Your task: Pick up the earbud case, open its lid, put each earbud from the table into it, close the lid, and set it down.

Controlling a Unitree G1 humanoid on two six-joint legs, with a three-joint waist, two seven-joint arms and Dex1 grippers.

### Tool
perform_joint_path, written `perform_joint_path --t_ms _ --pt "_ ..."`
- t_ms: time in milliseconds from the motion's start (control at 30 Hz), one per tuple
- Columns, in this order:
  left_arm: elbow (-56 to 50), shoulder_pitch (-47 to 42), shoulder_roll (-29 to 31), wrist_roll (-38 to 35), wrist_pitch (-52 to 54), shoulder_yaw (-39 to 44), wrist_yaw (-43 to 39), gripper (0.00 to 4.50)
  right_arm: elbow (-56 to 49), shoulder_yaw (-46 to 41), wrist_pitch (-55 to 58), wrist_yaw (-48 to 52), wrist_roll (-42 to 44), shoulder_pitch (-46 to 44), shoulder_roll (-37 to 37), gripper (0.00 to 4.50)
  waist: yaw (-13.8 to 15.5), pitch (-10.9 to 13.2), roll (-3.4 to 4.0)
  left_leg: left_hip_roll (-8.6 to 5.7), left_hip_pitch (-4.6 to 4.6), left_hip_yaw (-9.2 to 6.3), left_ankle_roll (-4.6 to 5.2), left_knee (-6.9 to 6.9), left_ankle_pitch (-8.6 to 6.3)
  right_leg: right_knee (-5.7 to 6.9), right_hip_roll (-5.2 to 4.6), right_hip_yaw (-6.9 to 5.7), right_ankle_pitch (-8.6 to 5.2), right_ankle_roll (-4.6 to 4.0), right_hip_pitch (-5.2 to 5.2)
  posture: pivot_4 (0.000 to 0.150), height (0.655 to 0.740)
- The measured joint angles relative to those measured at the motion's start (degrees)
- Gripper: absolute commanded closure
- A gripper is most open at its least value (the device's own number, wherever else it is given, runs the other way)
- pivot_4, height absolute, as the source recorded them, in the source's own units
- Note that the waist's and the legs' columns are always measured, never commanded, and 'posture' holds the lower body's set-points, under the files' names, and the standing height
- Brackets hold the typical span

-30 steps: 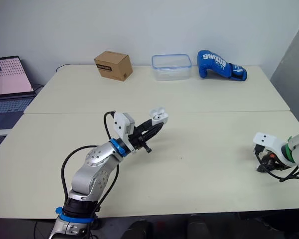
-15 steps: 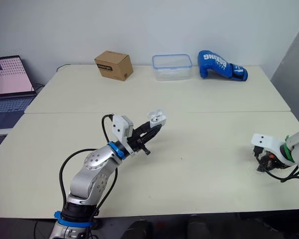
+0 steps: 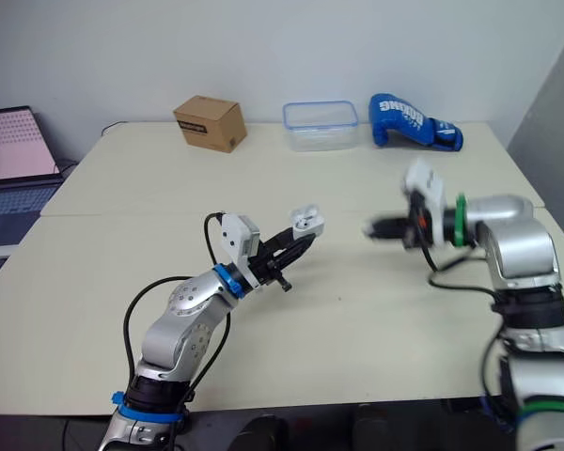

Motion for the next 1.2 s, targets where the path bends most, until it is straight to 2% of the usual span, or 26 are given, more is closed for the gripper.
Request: perform_joint_path --t_ms 100,233,433,800,1200 --pt "0.4 -2.1 0.3 -2.0 1.9 0.2 -1.8 3.73 -9.8 -5.5 4.7 -14.2 4.8 1.7 12.6 4.13 1.2 0.0 -0.02 -0.01 -0.32 -0.3 -0.02 0.0 0.0 0.03 -0.26 -0.25 0.0 -0.01 -0.2 0.15 0.74" --pt "1.6 -5.3 0.2 -4.1 3.5 0.5 -3.5 3.73 -15.1 -4.7 4.7 -23.8 6.0 6.4 18.0 4.13 1.6 0.0 -0.01 -0.33 -0.35 -0.1 -0.01 0.05 0.0 -0.04 -0.44 -0.06 0.06 0.1 -0.22 0.15 0.74" --pt "3.9 -8.9 0.4 -5.1 3.7 1.1 -5.3 3.73 -18.6 -1.7 1.0 -30.1 6.2 10.6 18.5 4.13 0.7 0.0 0.0 -0.39 -0.22 -0.09 0.01 -0.02 0.0 0.02 -0.27 -0.08 0.06 0.12 -0.22 0.15 0.74" --pt "4.8 -9.2 0.7 -5.1 3.7 1.2 -6.4 3.73 -20.5 1.9 -5.4 -33.1 7.7 17.2 15.3 4.13 -0.2 0.0 -0.01 -0.35 -0.22 -0.08 0.01 -0.02 0.0 0.03 -0.24 -0.06 0.06 0.12 -0.21 0.15 0.74" --pt "4.3 -8.7 0.5 -5.3 3.7 1.0 -6.4 3.73 -20.5 5.9 -10.2 -35.1 6.6 18.7 10.7 4.13 -0.2 0.0 -0.01 -0.34 -0.22 -0.06 0.02 -0.02 0.0 0.01 -0.24 -0.05 0.06 0.12 -0.21 0.15 0.74"
